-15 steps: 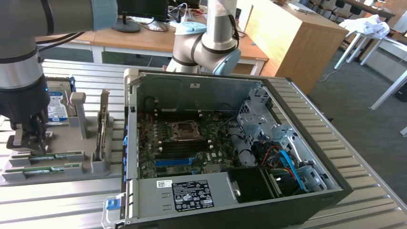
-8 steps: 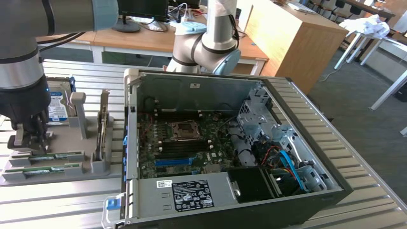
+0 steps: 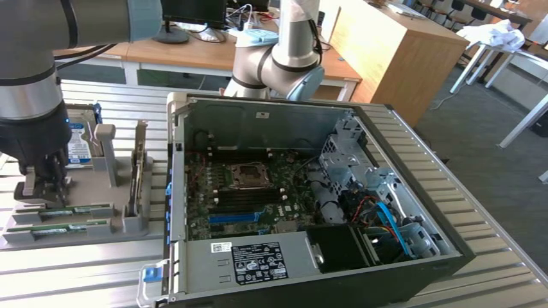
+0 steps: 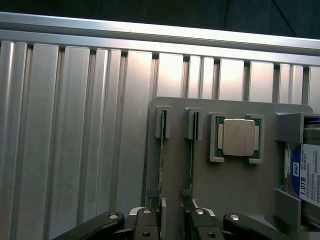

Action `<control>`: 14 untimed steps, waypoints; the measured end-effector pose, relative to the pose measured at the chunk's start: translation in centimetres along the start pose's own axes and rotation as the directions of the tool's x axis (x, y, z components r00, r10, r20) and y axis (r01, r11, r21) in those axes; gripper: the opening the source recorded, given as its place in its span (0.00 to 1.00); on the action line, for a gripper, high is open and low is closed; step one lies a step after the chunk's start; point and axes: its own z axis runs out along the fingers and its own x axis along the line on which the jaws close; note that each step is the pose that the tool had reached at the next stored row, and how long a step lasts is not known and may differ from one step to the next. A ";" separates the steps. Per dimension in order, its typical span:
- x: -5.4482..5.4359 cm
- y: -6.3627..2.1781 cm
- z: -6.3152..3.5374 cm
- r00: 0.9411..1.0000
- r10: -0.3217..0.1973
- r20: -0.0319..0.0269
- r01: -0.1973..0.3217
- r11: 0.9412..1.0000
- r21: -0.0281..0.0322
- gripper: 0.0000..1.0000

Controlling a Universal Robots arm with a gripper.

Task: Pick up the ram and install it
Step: 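Pick up the ram and move it above insertion slot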

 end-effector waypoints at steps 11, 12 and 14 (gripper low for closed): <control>0.0 -0.68 -0.03 1.000 0.000 0.000 0.000 1.000 0.000 0.30; 0.0 -0.69 -0.02 1.000 0.000 0.000 0.000 1.000 0.000 0.30; 0.0 -0.69 -0.03 1.000 0.000 0.000 0.000 1.000 0.000 0.30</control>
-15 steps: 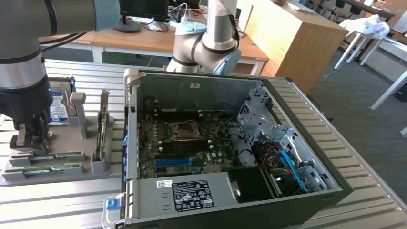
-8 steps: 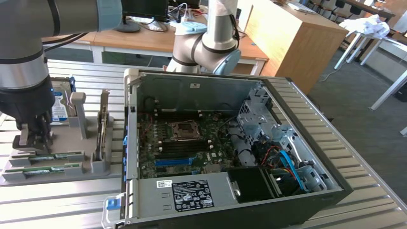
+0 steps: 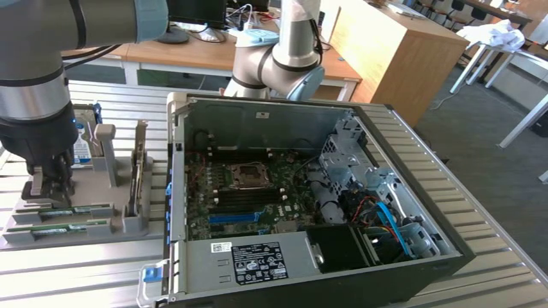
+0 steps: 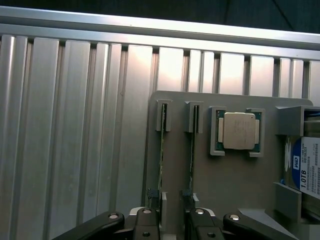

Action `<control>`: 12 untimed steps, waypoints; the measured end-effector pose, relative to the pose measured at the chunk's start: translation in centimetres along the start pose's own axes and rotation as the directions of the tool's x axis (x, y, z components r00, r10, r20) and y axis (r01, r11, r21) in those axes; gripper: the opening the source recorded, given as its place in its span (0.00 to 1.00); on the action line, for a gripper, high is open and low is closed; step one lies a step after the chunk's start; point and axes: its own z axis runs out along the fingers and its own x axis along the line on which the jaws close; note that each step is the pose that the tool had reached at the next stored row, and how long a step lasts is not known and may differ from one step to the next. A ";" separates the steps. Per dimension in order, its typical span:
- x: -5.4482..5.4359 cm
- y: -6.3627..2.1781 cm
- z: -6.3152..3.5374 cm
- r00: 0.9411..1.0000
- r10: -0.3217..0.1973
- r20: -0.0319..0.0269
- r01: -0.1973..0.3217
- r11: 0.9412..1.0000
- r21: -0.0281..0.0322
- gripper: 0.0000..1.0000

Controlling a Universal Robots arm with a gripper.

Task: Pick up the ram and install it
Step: 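Pick up the ram and move it above insertion slot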

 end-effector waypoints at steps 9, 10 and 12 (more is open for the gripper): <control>0.0 -0.02 0.34 1.000 0.000 0.000 0.000 1.000 0.000 0.30; 0.0 -0.02 0.42 1.000 0.000 0.000 0.000 1.000 0.000 0.30; 0.0 -0.03 0.57 1.000 0.000 0.000 0.000 1.000 0.000 0.30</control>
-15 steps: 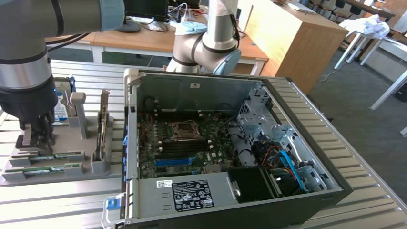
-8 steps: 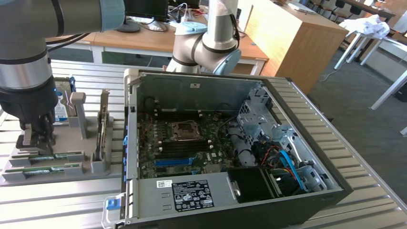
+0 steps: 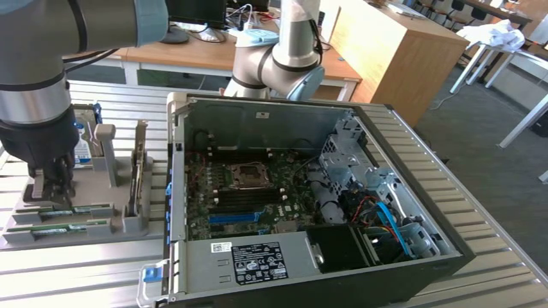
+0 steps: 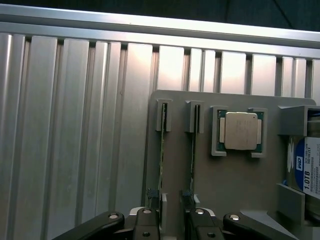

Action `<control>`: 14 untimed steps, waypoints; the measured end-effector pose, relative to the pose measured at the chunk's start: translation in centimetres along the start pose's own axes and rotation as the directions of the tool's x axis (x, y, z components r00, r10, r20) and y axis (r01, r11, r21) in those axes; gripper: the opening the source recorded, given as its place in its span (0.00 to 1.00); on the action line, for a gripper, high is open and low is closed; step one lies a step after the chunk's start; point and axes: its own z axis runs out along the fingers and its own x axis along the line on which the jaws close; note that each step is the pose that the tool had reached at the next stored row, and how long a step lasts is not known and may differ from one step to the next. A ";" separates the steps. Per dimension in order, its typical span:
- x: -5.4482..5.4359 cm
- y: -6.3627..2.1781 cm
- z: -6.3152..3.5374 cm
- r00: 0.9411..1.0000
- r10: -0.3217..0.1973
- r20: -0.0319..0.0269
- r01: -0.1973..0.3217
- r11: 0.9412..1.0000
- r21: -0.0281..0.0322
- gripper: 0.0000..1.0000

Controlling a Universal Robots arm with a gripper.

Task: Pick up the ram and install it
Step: 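Pick up the ram and move it above insertion slot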

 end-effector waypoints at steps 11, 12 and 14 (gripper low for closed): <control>0.0 -0.03 0.77 1.000 0.000 0.000 0.000 1.000 0.000 0.30; 0.0 -0.03 0.82 1.000 0.000 0.000 0.000 1.000 0.000 0.30; 0.0 -0.04 0.93 1.000 0.000 0.000 0.000 1.000 0.000 0.30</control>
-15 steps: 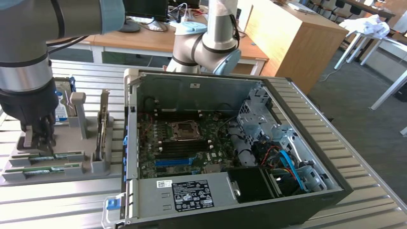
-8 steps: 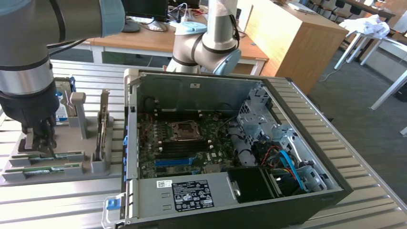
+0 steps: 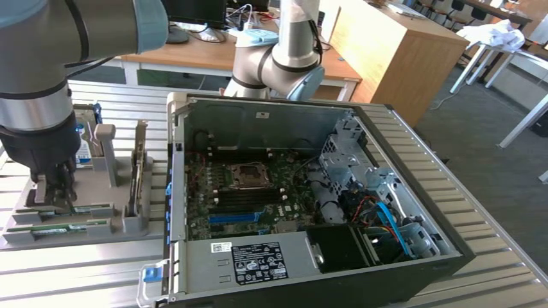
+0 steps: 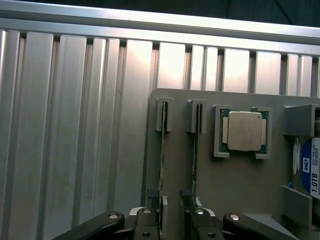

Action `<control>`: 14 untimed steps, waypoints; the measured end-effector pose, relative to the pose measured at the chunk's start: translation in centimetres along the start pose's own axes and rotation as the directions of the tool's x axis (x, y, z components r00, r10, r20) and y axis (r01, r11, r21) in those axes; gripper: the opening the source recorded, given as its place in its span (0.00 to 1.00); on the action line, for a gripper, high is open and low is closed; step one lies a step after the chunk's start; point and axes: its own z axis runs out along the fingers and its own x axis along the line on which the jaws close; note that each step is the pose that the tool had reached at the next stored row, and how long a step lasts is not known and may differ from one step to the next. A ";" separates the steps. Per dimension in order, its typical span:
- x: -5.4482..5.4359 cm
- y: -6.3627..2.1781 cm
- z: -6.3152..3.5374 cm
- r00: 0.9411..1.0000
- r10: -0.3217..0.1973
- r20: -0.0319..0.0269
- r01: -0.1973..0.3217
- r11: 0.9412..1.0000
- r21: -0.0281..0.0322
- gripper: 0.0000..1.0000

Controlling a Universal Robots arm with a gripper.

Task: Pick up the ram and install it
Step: 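Pick up the ram and move it above insertion slot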

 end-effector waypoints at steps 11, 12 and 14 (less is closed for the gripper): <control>0.0 -0.03 0.64 1.000 0.000 0.000 0.000 1.000 0.000 0.30; 0.0 -0.03 0.69 1.000 0.000 0.000 0.000 1.000 0.000 0.30; 0.0 -0.03 0.78 1.000 0.000 0.000 0.000 1.000 0.000 0.30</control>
